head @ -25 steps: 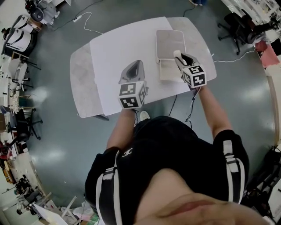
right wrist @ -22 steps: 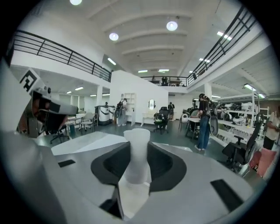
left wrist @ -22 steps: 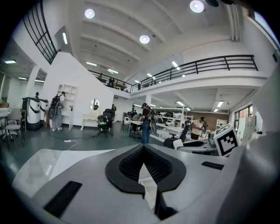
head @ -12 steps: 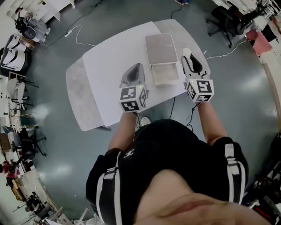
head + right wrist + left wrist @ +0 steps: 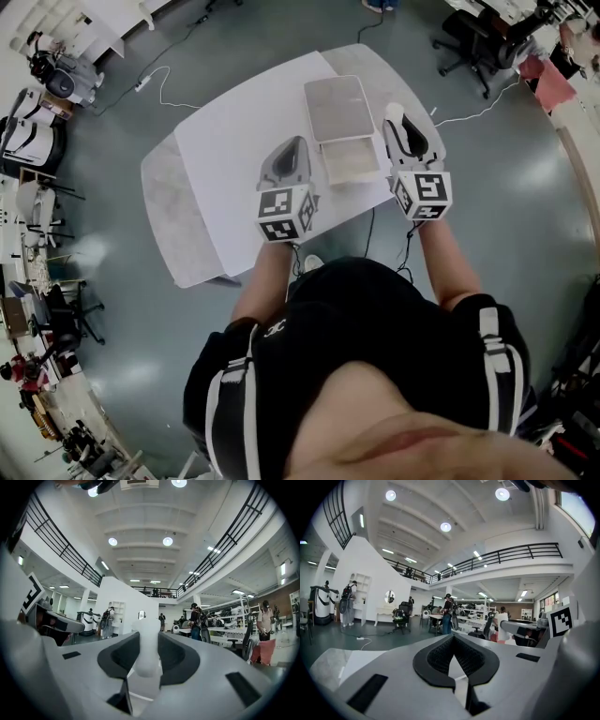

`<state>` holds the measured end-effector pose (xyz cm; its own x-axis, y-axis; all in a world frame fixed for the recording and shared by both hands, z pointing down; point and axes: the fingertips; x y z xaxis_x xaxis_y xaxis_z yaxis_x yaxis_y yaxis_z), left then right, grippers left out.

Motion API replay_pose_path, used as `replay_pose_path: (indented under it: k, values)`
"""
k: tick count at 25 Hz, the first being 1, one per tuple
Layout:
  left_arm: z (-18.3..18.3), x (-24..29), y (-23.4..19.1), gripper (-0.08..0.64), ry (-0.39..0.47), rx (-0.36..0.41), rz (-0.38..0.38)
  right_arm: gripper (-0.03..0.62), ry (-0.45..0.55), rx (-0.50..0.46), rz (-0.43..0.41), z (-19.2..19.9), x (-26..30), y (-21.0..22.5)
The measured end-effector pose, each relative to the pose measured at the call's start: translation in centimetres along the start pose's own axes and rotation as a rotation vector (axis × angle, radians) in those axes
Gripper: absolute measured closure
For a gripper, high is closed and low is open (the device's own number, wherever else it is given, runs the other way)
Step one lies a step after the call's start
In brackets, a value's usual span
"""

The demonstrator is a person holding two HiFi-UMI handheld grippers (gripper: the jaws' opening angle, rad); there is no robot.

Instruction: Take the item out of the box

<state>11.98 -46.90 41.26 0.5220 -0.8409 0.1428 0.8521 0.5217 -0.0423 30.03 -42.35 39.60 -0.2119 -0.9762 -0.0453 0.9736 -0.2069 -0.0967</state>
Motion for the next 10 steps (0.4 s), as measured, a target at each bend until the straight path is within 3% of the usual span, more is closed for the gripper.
replay_pose_path:
  k: [10]
  values:
    - [-0.10, -0.72, -0.01, 0.546, 0.001, 0.026, 0.012, 0.471, 0.000, 0.030, -0.026, 0.04, 0.16, -1.16]
Point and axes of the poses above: the fingertips, and each gripper's own axes: x forward along the fingers, y to its right, z out of its underside, and after that the axes turned 12 degrees about -z, right-handed
